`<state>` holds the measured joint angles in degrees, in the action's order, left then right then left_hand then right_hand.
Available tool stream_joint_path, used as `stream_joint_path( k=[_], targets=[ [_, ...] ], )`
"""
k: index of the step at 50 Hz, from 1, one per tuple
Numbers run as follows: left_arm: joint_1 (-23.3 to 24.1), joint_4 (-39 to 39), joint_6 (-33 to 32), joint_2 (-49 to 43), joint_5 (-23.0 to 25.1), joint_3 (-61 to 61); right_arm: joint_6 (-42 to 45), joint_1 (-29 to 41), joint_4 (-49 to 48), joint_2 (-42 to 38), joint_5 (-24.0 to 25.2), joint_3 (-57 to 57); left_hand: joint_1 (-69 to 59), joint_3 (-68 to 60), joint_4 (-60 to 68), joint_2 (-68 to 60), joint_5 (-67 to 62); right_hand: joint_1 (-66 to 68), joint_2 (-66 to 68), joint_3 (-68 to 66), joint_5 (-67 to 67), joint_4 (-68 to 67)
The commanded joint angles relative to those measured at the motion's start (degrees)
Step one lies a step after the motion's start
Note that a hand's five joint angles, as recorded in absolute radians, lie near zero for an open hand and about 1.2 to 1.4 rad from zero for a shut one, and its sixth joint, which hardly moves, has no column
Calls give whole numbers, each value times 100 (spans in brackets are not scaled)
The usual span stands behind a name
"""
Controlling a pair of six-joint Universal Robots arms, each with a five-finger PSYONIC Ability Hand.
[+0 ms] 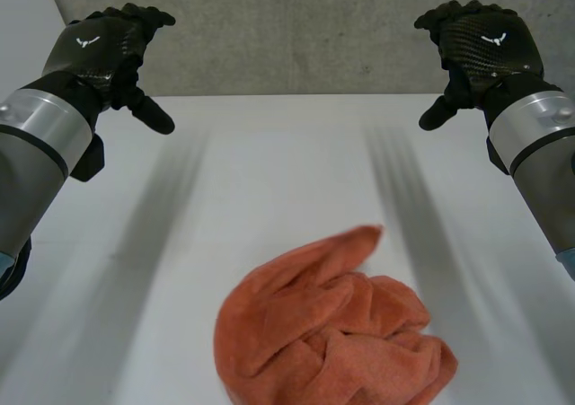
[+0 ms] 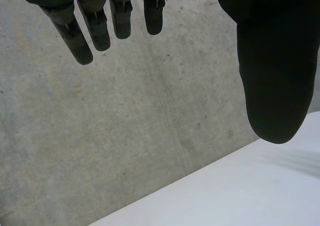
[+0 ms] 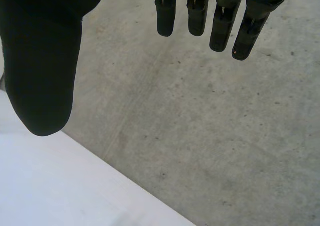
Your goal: Fold the laundry
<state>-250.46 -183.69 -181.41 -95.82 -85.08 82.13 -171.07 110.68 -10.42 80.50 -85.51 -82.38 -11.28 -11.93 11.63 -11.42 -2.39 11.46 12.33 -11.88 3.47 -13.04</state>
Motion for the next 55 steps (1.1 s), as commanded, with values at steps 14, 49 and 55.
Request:
stream_joint_path(
  k=[14, 49, 55],
  targets=[
    [357, 1291, -1501, -288, 1810, 339, 1348, 15, 3475, -588, 579, 645, -180, -114, 145, -166, -69, -146, -233, 188, -347, 304],
    [103, 1556, -2619, -1651, 1318, 840, -49, 991, 813, -852, 1029, -384, -12, 54, -23, 2, 99, 6854, 6767, -6812, 6653, -6696],
    [6, 1494, -2610, -1677, 1458, 1183, -111, 982, 804, -324, 527, -340, 123, 189, -158, 137, 234, 6854, 6767, -6812, 6653, -6696]
  ],
)
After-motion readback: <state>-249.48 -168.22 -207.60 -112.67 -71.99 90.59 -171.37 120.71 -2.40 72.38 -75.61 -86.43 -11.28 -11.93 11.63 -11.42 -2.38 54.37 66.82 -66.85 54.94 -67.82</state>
